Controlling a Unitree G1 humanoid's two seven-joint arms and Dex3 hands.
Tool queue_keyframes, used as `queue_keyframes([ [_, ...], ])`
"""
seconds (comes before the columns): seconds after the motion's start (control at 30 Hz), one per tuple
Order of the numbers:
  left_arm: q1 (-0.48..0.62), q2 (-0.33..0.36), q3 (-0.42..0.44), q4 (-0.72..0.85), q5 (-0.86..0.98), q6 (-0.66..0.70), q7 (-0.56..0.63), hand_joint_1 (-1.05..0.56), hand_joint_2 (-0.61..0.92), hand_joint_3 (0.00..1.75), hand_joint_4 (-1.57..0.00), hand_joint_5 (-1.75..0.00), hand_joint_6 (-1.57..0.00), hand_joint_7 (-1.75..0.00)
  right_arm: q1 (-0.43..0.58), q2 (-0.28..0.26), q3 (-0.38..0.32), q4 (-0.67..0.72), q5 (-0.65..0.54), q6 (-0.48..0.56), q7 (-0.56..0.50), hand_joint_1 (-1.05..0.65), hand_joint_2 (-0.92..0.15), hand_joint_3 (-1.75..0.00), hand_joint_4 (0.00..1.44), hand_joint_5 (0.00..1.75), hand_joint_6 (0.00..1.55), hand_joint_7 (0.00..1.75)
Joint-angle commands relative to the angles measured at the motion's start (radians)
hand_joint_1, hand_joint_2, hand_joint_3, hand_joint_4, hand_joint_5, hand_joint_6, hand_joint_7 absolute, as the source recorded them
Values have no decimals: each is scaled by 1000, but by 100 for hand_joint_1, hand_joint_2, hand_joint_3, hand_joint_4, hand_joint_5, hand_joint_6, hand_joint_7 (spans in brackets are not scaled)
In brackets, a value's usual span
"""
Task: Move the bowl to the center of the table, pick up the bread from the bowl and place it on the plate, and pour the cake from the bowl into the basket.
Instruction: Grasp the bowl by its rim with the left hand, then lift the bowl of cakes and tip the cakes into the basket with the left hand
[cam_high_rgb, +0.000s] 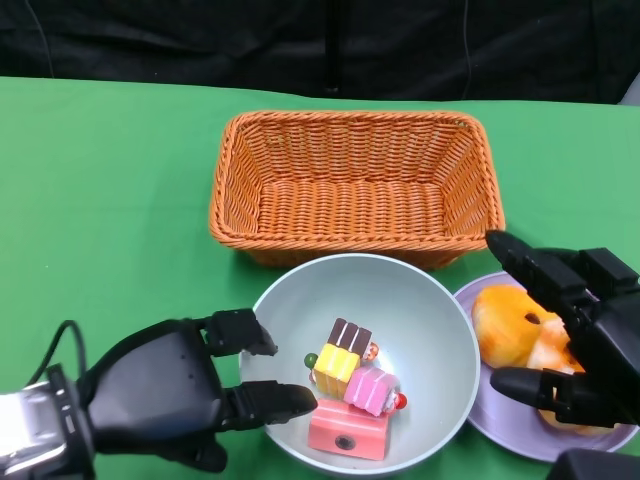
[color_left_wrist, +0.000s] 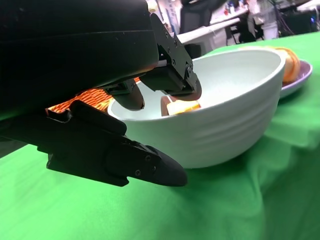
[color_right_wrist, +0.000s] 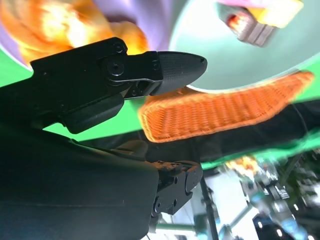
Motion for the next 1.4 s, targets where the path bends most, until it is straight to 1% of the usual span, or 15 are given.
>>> queue_keyframes([
  [0.03,-66,8,-71,73,83,38,114,-49,87,1,-33,-84,-62,-7,21,19,-19,-32,41,-44,-36,-62,-92,-38,11,62,18,6],
  [0.2,-145,-13,-198,196,179,105,327,-49,88,1,-35,-103,-70,-10,61,62,-37,-52,131,-109,-63,-55,-92,-35,29,75,36,16],
  [0.4,-219,-46,-320,337,218,159,537,-40,85,0,-53,-117,-95,-22,127,107,-62,-47,278,-220,-80,-41,-92,-33,48,89,56,28],
  [0.47,-239,-51,-357,370,223,172,580,-40,85,0,-56,-119,-101,-25,148,115,-66,-38,350,-278,-68,-37,-92,-34,50,95,55,45],
  [0.5,-250,-55,-375,389,223,175,605,-40,85,0,-59,-120,-104,-27,158,116,-64,-33,396,-305,-56,-35,-92,-35,51,98,48,63],
  [0.57,-271,-64,-410,428,225,180,656,-40,84,0,-61,-130,-107,-32,173,121,-61,-18,463,-370,-41,-30,-90,-36,54,103,48,78],
  [0.7,-309,-76,-472,479,238,206,735,-42,82,0,-62,-165,-97,-69,202,154,-65,3,527,-477,-43,-15,-59,-93,64,123,64,94],
  [0.73,-314,-81,-482,493,234,208,753,-43,82,0,-63,-170,-96,-74,213,164,-68,4,538,-497,-44,-13,-56,-98,65,125,66,97],
  [0.77,-317,-84,-491,503,229,208,765,-40,84,1,-71,-172,-91,-98,220,172,-70,5,543,-510,-42,-11,-56,-99,69,132,71,103],
  [0.8,-320,-81,-496,506,221,204,764,-39,87,1,-79,-174,-84,-122,227,178,-74,10,545,-527,-40,-10,-58,-98,72,140,76,110],
  [0.87,-321,-72,-502,504,206,193,761,-39,89,2,-87,-174,-82,-139,237,183,-84,26,549,-567,-35,-7,-54,-111,79,155,83,121],
  [0.93,-319,-51,-498,485,178,163,733,-40,91,3,-91,-175,-81,-144,249,187,-93,42,544,-600,-32,-5,-39,-140,88,169,88,136],
  [1.03,-311,-26,-491,456,150,142,707,-43,91,3,-92,-175,-81,-139,258,194,-101,56,530,-618,-27,-5,-25,-164,96,174,89,148],
  [1.27,-252,48,-440,334,95,141,666,-39,90,1,-93,-175,-85,-131,276,197,-86,82,537,-591,11,-3,-19,-171,95,175,87,153],
  [1.4,-198,81,-389,249,30,124,613,-36,92,5,-92,-175,-76,-156,276,207,-93,92,517,-578,18,-3,-17,-172,94,175,87,153],
])
